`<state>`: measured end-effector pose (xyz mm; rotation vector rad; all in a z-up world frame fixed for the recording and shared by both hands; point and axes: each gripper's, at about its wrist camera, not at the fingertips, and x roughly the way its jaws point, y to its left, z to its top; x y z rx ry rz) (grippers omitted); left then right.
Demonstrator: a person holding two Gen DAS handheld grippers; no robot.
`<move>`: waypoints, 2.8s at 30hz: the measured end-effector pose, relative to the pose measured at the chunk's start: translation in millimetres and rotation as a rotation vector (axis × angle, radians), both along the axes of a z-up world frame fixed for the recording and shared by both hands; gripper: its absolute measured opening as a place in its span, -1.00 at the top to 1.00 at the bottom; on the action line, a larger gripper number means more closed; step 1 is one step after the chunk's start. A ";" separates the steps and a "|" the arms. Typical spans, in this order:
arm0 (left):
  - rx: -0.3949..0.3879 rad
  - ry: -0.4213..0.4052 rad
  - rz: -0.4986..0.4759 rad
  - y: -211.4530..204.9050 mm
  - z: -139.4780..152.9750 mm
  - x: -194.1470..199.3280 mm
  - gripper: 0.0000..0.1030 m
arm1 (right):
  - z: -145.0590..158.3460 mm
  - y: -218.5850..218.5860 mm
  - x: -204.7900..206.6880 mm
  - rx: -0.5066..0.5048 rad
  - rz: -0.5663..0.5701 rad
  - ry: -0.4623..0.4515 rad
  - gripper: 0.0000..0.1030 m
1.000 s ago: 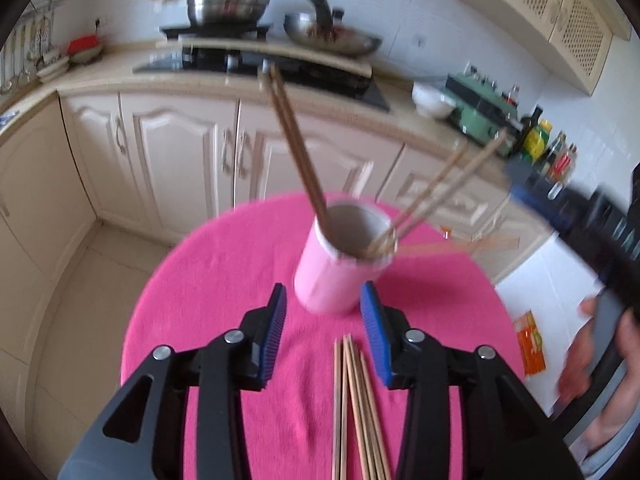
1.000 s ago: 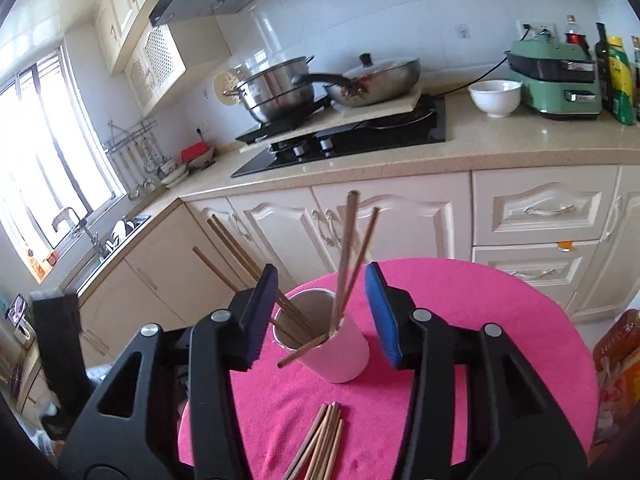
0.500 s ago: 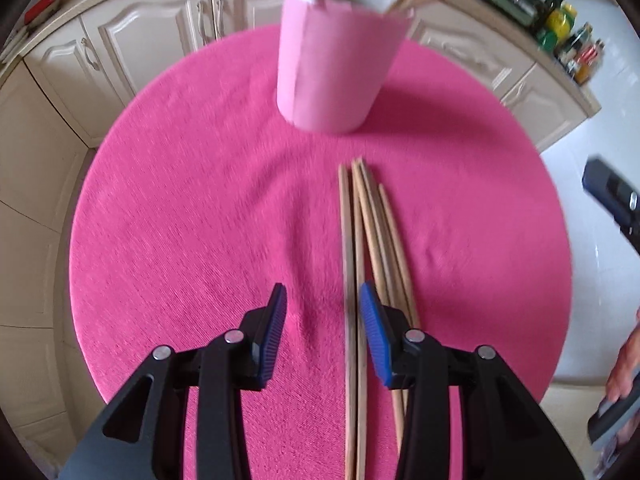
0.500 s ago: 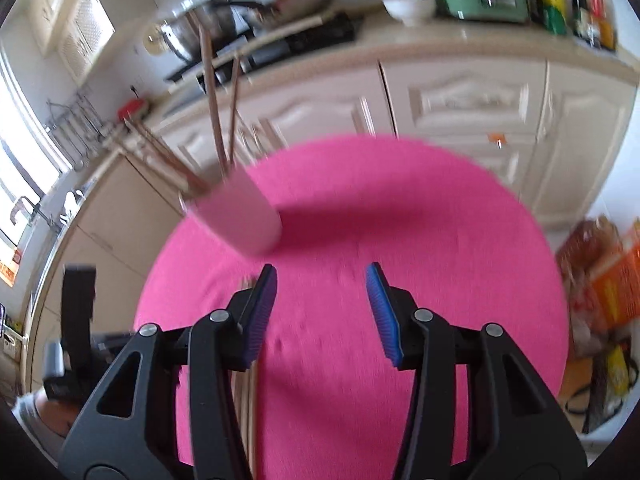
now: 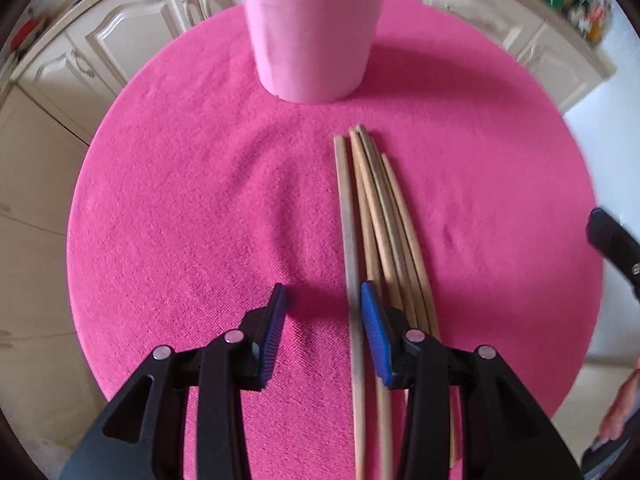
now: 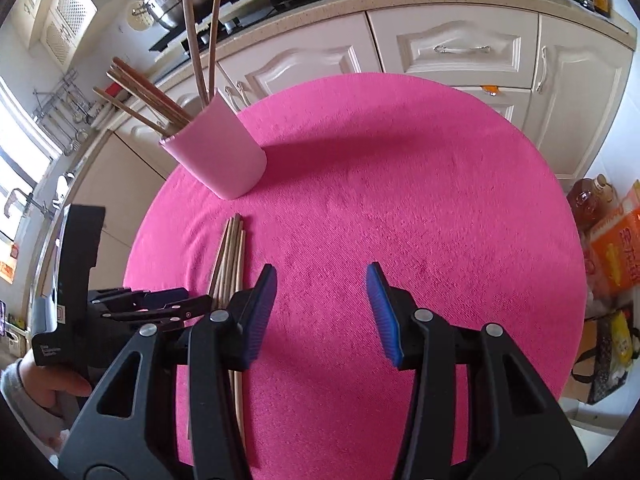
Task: Organize utensils
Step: 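Lower both tools to the chopstick row and grasp one chopstick each, then lift both chopsticks over the pink cup and open both tools to drop them in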
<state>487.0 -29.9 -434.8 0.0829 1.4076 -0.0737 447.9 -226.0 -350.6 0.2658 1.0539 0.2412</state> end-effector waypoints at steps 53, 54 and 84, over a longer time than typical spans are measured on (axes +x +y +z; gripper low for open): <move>-0.237 -0.156 0.132 91.3 54.7 -22.0 0.87 | -44.3 120.8 43.7 -0.220 0.255 0.311 0.89; -0.238 -0.163 0.132 89.6 56.4 -20.4 0.87 | -43.3 115.5 44.2 -0.202 0.246 0.313 0.89; -0.381 -0.834 0.136 68.8 198.4 17.4 0.87 | 101.1 12.3 97.7 0.087 0.073 -0.167 0.90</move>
